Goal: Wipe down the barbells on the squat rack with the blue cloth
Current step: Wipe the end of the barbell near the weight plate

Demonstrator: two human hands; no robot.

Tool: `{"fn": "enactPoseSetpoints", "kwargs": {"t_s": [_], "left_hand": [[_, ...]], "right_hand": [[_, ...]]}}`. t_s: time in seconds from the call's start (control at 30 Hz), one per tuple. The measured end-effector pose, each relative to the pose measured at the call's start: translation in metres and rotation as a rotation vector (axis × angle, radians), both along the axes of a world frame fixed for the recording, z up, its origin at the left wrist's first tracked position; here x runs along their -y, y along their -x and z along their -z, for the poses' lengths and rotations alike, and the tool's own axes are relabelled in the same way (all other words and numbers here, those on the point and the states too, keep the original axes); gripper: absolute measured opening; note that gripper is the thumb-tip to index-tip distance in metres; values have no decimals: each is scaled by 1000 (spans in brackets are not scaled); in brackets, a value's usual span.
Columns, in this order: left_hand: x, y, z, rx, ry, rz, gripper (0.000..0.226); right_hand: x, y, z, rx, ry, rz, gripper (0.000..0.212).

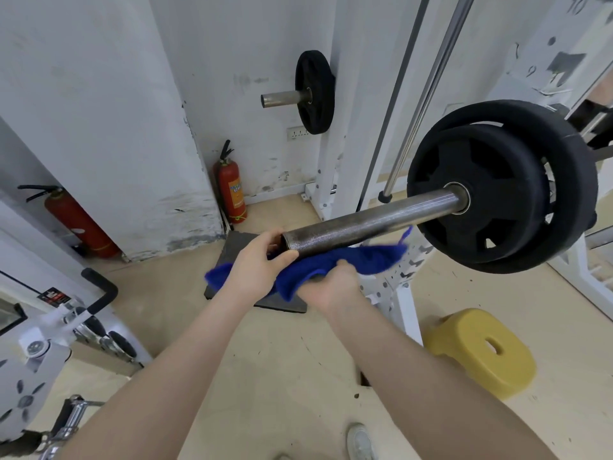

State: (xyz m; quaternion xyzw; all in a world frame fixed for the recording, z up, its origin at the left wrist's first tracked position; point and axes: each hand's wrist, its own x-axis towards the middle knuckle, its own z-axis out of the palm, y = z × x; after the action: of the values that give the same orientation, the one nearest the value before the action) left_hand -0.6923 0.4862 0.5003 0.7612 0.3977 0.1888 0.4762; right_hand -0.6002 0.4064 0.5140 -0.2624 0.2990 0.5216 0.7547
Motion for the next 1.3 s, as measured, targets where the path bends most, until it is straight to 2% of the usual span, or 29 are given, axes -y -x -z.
{"fn": "enactPoseSetpoints", "kwargs": {"t_s": [0.2,0.23,0.3,0.37,0.43,0.57,0.63,0.7,0.8,0.87,0.93,1.03,1.13,1.17,1.23,1.3], "left_hand": [[1,-1,-1,-25,8,-17,40],[2,-1,-2,-24,6,-19,40],[3,-2,-3,-9,12,-27,39],[6,-3,-5,-11,8,-31,38],[8,-4,-7,-45,-35,-45,38],[12,-5,-9,-93,-84,-60,42],[15,-7,-10,-115,-105,-73,45],[22,-14,-13,-178,-222,-114,48],[42,-42,-20,-236,-499,-156,52],[57,-68,-27,-231,-575,-124,51],[68,-89,-34,-238,-635,-68,49],[70,-101,-39,-294,-747,-31,50],[67,-102,-33,-413,-883,-13,48],[66,-103,-30,-460,-914,-15,50],[66,-106,-23,-533,-946,-32,55],[70,-113,-17,-580,-977,-56,59]], "right_hand": [[5,-53,-11,98,161,205,17],[4,-50,-3,126,168,202,15],[-4,-29,3,168,283,47,24],[-7,-21,14,52,127,-25,28],[-2,-30,8,1,44,20,29],[18,-90,-14,195,172,136,22],[24,-122,-18,229,236,233,29],[29,-125,-16,245,199,210,31],[26,-100,-1,153,94,17,37],[26,-96,1,64,107,-56,43],[29,-111,-2,78,87,-93,43],[36,-154,0,186,129,-49,41],[43,-208,3,249,154,71,23],[44,-217,2,229,184,93,23],[41,-214,9,218,222,79,41],[40,-194,19,219,207,-30,56]]}}
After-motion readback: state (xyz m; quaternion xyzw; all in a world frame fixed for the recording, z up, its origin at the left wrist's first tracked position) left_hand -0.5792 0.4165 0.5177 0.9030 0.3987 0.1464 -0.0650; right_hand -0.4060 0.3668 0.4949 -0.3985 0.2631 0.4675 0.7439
